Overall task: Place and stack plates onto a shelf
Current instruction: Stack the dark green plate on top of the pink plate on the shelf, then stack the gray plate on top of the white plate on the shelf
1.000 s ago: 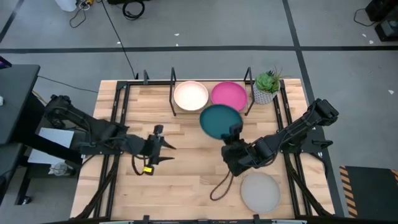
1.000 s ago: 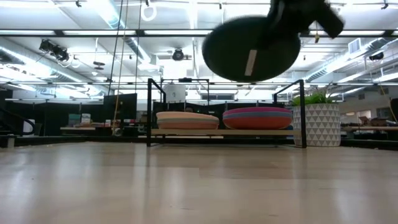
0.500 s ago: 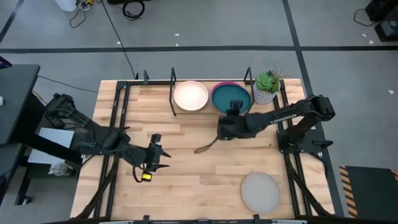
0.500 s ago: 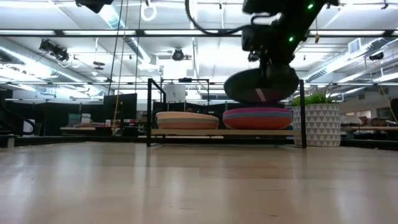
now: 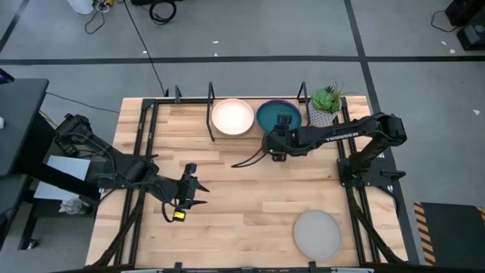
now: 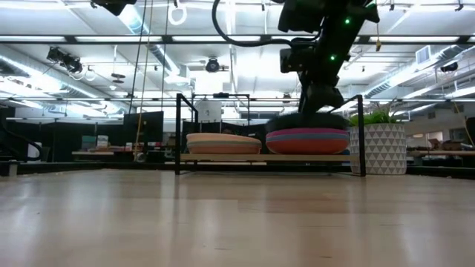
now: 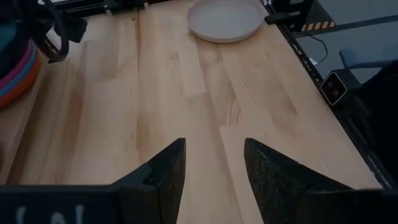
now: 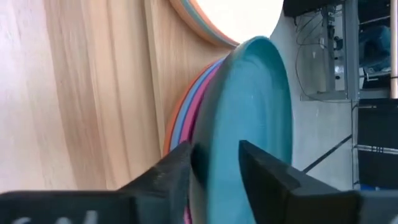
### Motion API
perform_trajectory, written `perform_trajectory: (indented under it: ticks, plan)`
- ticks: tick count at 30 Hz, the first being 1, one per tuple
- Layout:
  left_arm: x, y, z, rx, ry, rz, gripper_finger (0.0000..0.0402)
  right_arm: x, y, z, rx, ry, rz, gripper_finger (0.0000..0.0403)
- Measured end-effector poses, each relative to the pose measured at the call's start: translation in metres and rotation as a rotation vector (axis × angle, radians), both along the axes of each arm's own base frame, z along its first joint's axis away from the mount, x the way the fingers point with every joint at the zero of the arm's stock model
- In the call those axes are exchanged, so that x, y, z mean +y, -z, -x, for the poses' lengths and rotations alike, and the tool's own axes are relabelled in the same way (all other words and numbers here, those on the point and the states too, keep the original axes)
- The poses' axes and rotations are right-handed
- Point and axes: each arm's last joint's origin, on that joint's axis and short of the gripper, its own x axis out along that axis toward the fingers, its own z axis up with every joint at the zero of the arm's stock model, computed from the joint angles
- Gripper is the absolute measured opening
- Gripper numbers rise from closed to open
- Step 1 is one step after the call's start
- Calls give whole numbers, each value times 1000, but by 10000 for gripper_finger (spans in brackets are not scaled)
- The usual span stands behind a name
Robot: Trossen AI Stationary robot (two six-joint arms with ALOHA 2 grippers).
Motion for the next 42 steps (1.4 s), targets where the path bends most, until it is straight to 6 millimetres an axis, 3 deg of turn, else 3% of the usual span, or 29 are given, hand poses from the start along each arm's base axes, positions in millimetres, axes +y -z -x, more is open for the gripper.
perform_trajectory:
  ticks: [5,12,17,20,23,31,35,42]
  plan:
    - [0,0,0,0,1,-1,172,11,-2,-2,-45,-8,-55,197]
    - [2,-1,-2,-15,12,-43,172,59,-21,-9,-133,-102,-46,224]
    - [9,-1,-5,-22,4,-88,172,97,-19,-4,-172,-171,-333,219]
    - [14,-1,-8,-25,6,-132,172,115,-15,5,-113,-168,-557,216]
    - [20,-2,-12,-36,7,-173,172,134,-12,19,-28,-114,-672,213]
    - [32,-4,-18,-62,14,-269,172,178,16,65,120,-58,-673,204]
    - [37,-7,-22,-87,14,-303,172,189,31,80,128,1,-690,200]
    - [45,-11,-28,-134,37,-286,172,190,56,100,161,122,-727,184]
